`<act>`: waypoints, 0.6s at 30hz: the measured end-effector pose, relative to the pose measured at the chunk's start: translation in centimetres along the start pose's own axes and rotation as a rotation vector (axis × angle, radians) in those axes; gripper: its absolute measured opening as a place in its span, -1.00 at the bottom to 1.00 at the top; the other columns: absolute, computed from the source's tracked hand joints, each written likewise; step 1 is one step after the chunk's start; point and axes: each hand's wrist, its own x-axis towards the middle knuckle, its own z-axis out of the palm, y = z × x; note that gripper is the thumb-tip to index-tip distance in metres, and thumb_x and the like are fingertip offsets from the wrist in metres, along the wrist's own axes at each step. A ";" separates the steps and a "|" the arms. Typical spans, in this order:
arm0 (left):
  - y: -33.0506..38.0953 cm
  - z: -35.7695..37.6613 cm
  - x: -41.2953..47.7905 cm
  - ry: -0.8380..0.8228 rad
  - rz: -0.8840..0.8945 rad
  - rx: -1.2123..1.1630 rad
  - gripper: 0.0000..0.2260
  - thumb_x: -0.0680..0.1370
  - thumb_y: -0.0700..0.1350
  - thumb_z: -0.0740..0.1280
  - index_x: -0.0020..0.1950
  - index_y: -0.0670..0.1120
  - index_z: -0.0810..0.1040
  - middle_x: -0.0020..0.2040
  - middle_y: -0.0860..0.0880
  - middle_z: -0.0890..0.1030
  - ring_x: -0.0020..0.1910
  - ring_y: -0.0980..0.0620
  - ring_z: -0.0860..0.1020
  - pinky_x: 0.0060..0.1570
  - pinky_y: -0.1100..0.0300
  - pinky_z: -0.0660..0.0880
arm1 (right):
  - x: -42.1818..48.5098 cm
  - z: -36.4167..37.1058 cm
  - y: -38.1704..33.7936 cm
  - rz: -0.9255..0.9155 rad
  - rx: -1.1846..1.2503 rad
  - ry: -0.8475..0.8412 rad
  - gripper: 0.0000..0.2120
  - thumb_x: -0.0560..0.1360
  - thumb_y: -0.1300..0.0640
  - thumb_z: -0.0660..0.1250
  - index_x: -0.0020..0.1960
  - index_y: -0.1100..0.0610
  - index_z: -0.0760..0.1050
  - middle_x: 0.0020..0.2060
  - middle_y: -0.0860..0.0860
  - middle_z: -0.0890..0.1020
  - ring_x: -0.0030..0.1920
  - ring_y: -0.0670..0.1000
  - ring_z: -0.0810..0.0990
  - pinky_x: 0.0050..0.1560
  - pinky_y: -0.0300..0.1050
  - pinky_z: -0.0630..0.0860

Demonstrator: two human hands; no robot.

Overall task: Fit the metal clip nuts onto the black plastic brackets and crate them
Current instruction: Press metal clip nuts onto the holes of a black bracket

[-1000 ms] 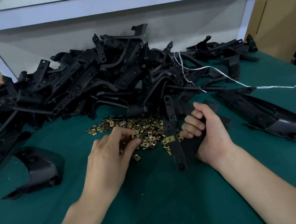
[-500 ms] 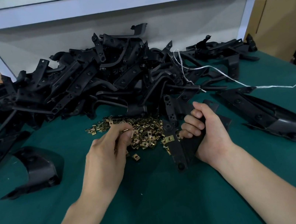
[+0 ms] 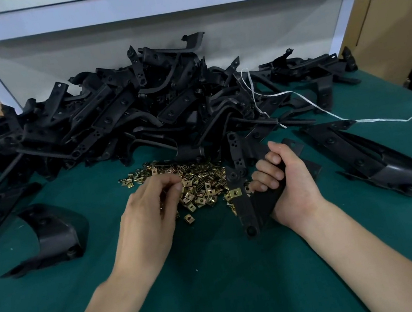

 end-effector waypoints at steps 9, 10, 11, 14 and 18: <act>1.4 0.3 -0.2 -0.069 -0.074 -0.294 -0.73 0.66 -0.12 0.24 0.33 0.10 0.54 -0.06 0.16 0.57 -0.03 0.15 0.57 -0.04 0.48 0.41 | 0.2 -0.1 0.0 -0.001 0.027 -0.008 -0.58 0.59 -0.04 0.26 -0.41 0.01 0.30 -0.58 -0.09 0.18 -0.59 -0.10 0.16 -0.54 -0.23 0.27; 1.6 0.4 -0.2 -0.086 -0.113 -0.337 -0.72 0.66 -0.12 0.27 0.33 0.14 0.53 -0.04 0.18 0.60 -0.03 0.19 0.59 -0.04 0.51 0.41 | 0.2 -0.1 0.1 0.000 0.029 -0.009 -0.58 0.59 -0.04 0.26 -0.41 0.01 0.30 -0.57 -0.09 0.18 -0.59 -0.10 0.16 -0.54 -0.23 0.28; 1.7 0.5 -0.3 -0.099 -0.143 -0.368 -0.73 0.65 -0.10 0.29 0.31 0.18 0.52 -0.02 0.21 0.62 -0.02 0.20 0.61 -0.05 0.51 0.42 | 0.2 -0.1 0.1 0.000 0.031 -0.010 -0.59 0.59 -0.04 0.26 -0.41 0.01 0.30 -0.57 -0.09 0.18 -0.59 -0.10 0.16 -0.54 -0.23 0.28; 1.9 0.7 -0.4 -0.105 -0.193 -0.433 -0.81 0.63 -0.06 0.34 0.18 0.20 0.55 -0.03 0.23 0.67 -0.02 0.20 0.63 -0.08 0.50 0.45 | 0.3 -0.2 0.1 -0.001 0.035 -0.014 -0.59 0.58 -0.04 0.27 -0.41 0.01 0.31 -0.57 -0.09 0.18 -0.58 -0.10 0.16 -0.53 -0.23 0.29; 2.1 0.7 -0.5 -0.092 -0.215 -0.528 -0.83 0.61 -0.11 0.35 0.13 0.13 0.61 -0.07 0.19 0.71 -0.02 0.25 0.65 -0.06 0.50 0.48 | 0.3 -0.3 0.1 -0.005 0.028 -0.013 -0.60 0.57 -0.04 0.28 -0.41 0.01 0.31 -0.57 -0.09 0.18 -0.58 -0.09 0.16 -0.53 -0.22 0.28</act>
